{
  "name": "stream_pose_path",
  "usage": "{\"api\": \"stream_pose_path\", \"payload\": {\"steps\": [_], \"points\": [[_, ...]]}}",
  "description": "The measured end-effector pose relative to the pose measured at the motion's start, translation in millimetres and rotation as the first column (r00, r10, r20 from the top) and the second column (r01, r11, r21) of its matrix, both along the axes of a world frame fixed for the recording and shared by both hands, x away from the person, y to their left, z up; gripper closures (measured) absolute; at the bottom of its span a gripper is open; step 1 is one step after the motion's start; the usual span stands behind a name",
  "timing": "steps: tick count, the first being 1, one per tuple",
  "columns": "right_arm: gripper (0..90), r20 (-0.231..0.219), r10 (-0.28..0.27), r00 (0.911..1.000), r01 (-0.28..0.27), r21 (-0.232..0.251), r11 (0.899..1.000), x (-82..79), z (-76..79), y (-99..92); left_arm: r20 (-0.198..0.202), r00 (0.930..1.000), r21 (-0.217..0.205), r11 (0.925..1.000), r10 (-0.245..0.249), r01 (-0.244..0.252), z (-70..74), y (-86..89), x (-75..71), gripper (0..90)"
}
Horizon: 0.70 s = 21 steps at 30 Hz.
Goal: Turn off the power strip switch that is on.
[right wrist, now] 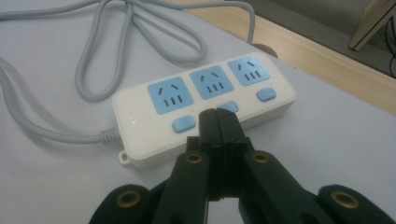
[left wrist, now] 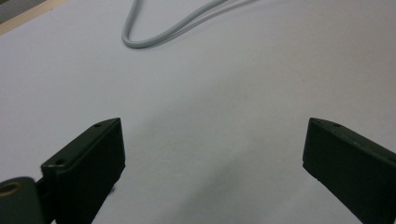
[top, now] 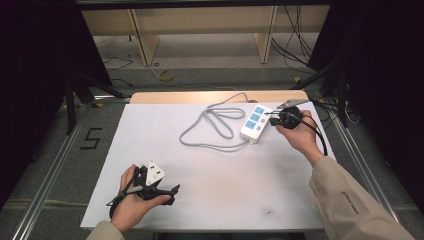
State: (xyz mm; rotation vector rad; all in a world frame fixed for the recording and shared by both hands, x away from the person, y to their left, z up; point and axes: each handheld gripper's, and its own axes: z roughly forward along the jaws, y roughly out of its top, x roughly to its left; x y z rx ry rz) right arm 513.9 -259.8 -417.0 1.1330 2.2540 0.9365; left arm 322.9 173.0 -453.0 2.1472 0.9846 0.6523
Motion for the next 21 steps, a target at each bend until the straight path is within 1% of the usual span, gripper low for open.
{"api": "stream_pose_path", "payload": {"steps": [21], "points": [[90.0, -0.025, -0.019, 0.9995, 0.019, -0.012, 1.000, 14.4, -9.1, 2.4, 0.002, 1.0000, 0.002, 1.0000, -0.003, 0.003, 0.2, -0.1, 0.2, 5.3]]}}
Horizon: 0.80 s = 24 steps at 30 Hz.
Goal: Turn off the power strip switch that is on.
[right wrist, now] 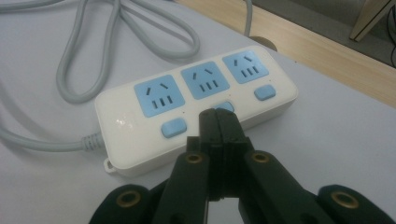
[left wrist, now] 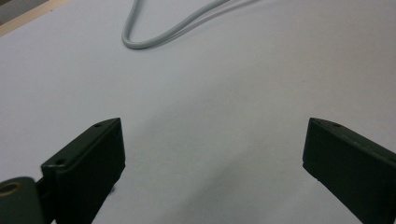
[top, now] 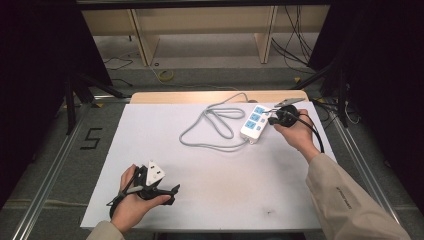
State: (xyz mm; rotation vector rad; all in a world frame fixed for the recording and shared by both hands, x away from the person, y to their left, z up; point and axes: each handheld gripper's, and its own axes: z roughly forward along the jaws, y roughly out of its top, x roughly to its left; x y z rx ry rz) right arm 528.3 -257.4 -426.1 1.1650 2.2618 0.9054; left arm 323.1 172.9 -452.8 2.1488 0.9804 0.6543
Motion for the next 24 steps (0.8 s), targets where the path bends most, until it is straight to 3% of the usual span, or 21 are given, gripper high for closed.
{"api": "stream_pose_path", "payload": {"steps": [24], "points": [[90.0, -0.011, -0.015, 0.9998, 0.015, 0.000, 1.000, 9.9, -2.8, 3.9, 0.001, 1.0000, 0.003, 1.0000, -0.004, 0.004, -0.6, -0.6, 0.0, 5.5]]}}
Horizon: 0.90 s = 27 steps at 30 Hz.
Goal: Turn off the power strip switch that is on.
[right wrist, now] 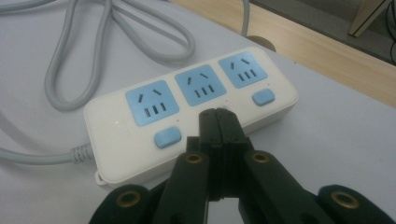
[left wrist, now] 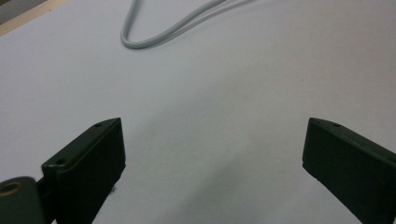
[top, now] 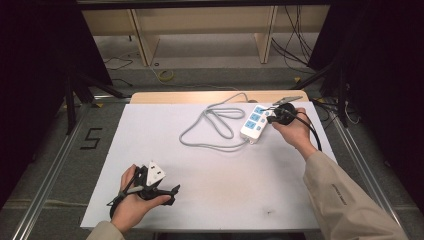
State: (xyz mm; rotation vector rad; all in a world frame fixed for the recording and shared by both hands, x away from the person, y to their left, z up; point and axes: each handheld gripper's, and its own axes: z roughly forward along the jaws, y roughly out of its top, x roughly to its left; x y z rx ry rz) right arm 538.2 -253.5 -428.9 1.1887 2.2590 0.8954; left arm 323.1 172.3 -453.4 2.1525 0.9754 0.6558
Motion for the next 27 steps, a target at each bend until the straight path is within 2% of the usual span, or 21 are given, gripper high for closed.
{"api": "stream_pose_path", "payload": {"steps": [27], "points": [[90.0, -0.012, -0.010, 0.9999, 0.010, -0.009, 1.000, 9.8, -4.8, 4.4, 0.000, 1.0000, 0.000, 1.0000, -0.002, 0.002, 0.0, -0.7, 0.0, 5.6]]}}
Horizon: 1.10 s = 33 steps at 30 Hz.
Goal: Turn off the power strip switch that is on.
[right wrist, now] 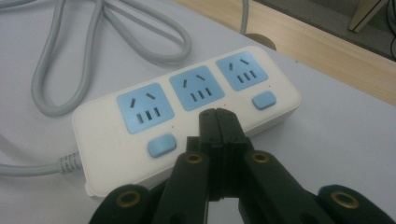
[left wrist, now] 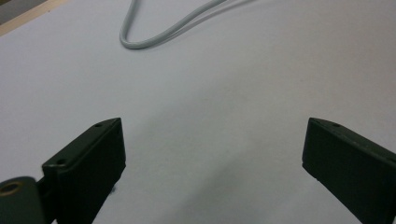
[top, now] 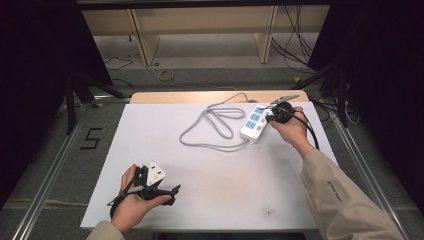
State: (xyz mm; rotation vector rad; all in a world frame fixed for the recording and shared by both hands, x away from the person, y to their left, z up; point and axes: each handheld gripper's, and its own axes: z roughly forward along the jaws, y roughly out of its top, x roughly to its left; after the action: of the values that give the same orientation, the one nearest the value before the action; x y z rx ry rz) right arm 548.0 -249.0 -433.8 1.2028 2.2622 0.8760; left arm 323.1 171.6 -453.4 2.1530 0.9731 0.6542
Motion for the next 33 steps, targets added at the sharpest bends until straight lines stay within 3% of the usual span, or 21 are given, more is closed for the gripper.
{"api": "stream_pose_path", "payload": {"steps": [33], "points": [[90.0, -0.020, -0.009, 0.9998, 0.009, -0.006, 1.000, 15.9, -7.3, 8.2, 0.001, 1.0000, 0.002, 1.0000, -0.001, 0.001, -0.1, -0.3, -0.3, 5.7]]}}
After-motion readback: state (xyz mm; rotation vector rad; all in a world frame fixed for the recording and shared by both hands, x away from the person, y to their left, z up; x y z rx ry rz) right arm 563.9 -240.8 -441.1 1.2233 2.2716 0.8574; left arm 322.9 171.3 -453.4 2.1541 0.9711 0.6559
